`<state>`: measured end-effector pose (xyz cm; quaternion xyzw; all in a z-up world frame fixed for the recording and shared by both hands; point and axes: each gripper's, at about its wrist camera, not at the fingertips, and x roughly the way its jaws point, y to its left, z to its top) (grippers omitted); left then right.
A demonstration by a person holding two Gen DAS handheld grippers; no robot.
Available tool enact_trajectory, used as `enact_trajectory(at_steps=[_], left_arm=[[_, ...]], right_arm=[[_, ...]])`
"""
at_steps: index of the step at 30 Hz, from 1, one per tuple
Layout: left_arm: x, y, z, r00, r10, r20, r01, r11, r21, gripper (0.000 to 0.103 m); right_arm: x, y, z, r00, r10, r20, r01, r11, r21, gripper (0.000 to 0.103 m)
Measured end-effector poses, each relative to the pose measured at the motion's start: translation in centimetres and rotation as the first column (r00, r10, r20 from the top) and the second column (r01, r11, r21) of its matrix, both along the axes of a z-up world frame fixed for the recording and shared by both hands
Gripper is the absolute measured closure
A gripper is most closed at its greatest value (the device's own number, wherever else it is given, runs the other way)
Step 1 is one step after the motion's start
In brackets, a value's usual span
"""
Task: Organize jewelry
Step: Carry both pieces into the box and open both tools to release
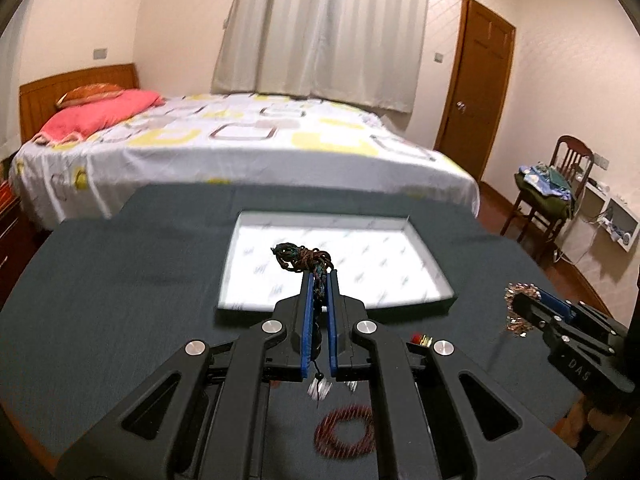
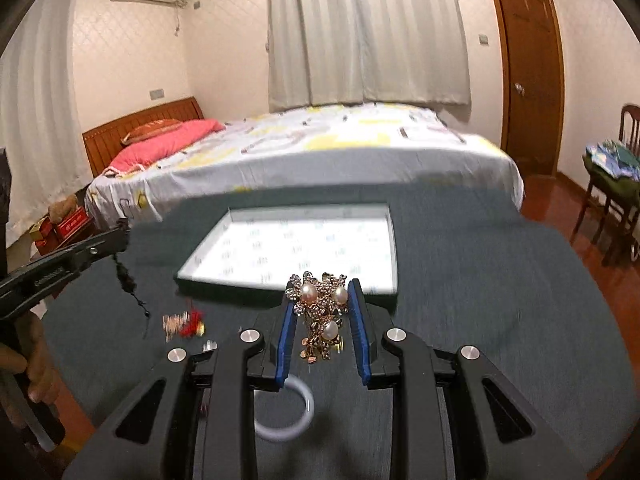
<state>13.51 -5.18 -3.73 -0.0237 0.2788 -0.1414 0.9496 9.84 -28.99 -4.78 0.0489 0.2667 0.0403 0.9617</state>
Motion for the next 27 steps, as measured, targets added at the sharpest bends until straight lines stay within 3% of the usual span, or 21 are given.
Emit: enact_trajectory(at_steps=[6,11,17,21,24,27], left_arm=[[5.1,-2.5,1.6,0.999,-0.025,0.042,0.026,0.999,-0.022,0.096],[10.0,-5.0,1.0,0.998,-0.035,0.044,0.036,0.999,-0.02,0.096],[15.1,-7.1,-5.0,0.997,-0.038,-0.074,0.04,0.999,0.033,0.096],[17.3,-7.8,-9.5,0.982,-0.039,-0.186,0.053,0.996,0.067,0.096],[18.0,-8.0,-11.5,0.969,-0.045,-0.242,0.066,0.995,0.077,0.096],[18.1,-8.5,-12.4,0.967,-0.055,-0.25,0.085,0.99,0.112,0.096]], right_arm=[[5.4,0.3,2.4,0.997,0.011,0.073,-0.01,1.0,-0.015,0.077],[10.2,0.4,1.1,0.997,0.013,0.076,-0.012,1.0,-0.013,0.077],[15.1,-0.6,-4.8,0.998,-0.005,-0.063,0.004,1.0,-0.014,0.077],[17.0,-1.0,-8.2,0.986,-0.018,-0.166,0.017,1.0,-0.009,0.077],[17.8,-1.0,-10.1,0.974,-0.018,-0.224,0.017,1.0,-0.009,0.077],[18.0,-0.9,-11.2,0.966,-0.022,-0.258,0.017,1.0,-0.019,0.077]])
